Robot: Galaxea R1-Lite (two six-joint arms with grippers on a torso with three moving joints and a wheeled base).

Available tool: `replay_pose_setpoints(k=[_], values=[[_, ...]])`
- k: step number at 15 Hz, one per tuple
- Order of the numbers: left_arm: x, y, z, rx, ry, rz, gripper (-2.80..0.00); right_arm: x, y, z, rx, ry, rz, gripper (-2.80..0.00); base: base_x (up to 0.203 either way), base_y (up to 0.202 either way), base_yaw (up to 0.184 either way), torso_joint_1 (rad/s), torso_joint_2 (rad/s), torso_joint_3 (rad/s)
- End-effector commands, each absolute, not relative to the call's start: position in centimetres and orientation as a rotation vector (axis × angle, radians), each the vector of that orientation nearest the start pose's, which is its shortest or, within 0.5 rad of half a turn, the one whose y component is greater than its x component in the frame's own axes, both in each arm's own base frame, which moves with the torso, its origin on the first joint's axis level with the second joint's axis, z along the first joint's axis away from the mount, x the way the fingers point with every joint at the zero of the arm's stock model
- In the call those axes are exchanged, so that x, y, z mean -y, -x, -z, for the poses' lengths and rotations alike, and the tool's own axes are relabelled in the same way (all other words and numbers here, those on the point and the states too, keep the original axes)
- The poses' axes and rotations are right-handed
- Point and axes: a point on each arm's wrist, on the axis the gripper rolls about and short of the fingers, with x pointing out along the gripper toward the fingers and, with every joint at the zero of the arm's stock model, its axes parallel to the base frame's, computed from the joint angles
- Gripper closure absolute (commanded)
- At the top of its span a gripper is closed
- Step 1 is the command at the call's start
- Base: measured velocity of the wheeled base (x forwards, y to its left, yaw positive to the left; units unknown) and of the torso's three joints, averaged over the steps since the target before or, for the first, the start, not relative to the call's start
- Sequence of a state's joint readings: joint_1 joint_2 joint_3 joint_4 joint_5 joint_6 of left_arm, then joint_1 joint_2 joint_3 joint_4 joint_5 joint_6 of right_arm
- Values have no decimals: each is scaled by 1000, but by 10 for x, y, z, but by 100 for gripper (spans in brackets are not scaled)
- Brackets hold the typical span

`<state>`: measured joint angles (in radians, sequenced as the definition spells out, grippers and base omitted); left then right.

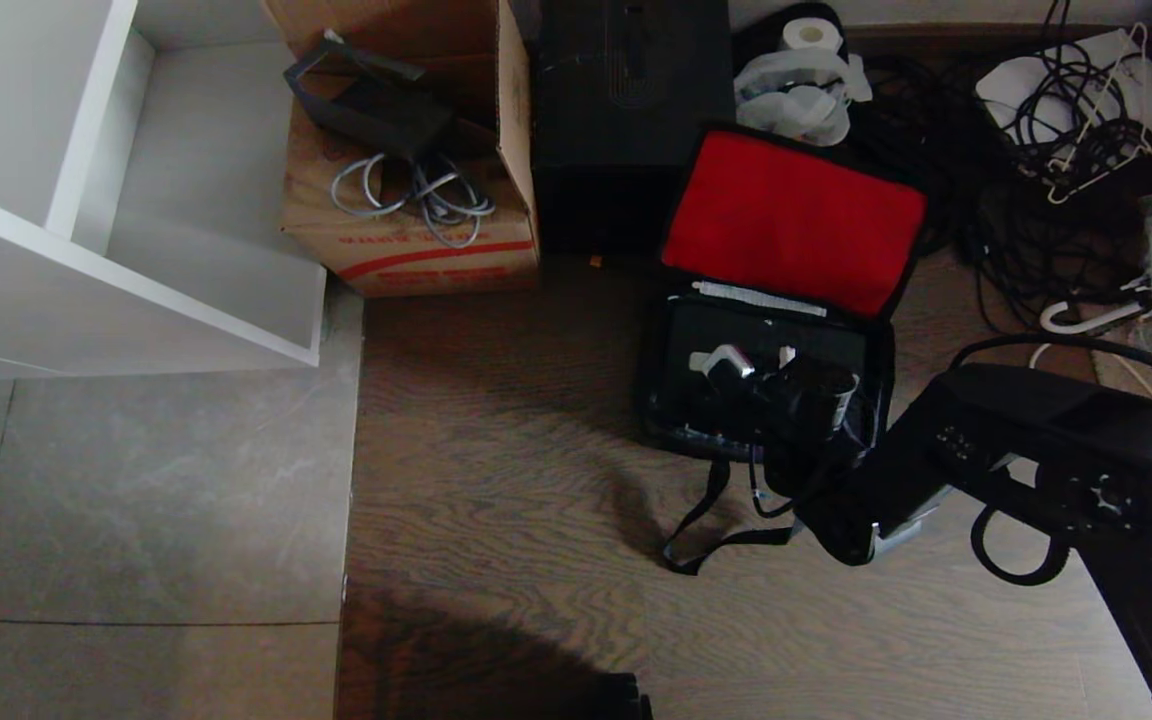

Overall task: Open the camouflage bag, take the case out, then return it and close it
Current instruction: Grip the handle

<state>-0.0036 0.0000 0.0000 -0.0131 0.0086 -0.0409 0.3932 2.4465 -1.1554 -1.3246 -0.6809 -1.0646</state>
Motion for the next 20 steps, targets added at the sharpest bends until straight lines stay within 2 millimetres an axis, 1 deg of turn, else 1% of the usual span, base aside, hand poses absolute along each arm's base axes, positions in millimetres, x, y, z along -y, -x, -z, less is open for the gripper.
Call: replay_pose_setpoints(k=[1,3,5,7,9,11,14,16,17,20], values=[[0,23,-77,14,41,-6,0,-166,-409,-53,-136,1038,263,0,0,0,0,0,0,0],[0,23,-76,12,41,-6,0,-173,-402,-61,-142,1032,282,0,0,0,0,0,0,0],[0,23,-76,12,41,-6,0,-183,-396,-62,-164,1016,288,0,0,0,0,0,0,0],[0,23,-76,12,41,-6,0,-189,-388,-53,-197,988,252,0,0,0,0,0,0,0],[0,23,-77,14,41,-6,0,-199,-381,-50,-216,981,213,0,0,0,0,0,0,0],[0,23,-76,12,41,-6,0,-205,-379,-41,-236,982,209,0,0,0,0,0,0,0],[0,23,-77,13,41,-6,0,-202,-376,-20,-281,1005,193,0,0,0,0,0,0,0],[0,23,-76,12,41,-6,0,-201,-376,-16,-294,1016,186,0,0,0,0,0,0,0],[0,23,-76,12,41,-6,0,-201,-376,-16,-299,1019,183,-280,0,0,0,0,0,0],[0,23,-77,14,42,-6,0,-199,-370,-13,-308,1030,149,-280,0,0,0,0,0,0]])
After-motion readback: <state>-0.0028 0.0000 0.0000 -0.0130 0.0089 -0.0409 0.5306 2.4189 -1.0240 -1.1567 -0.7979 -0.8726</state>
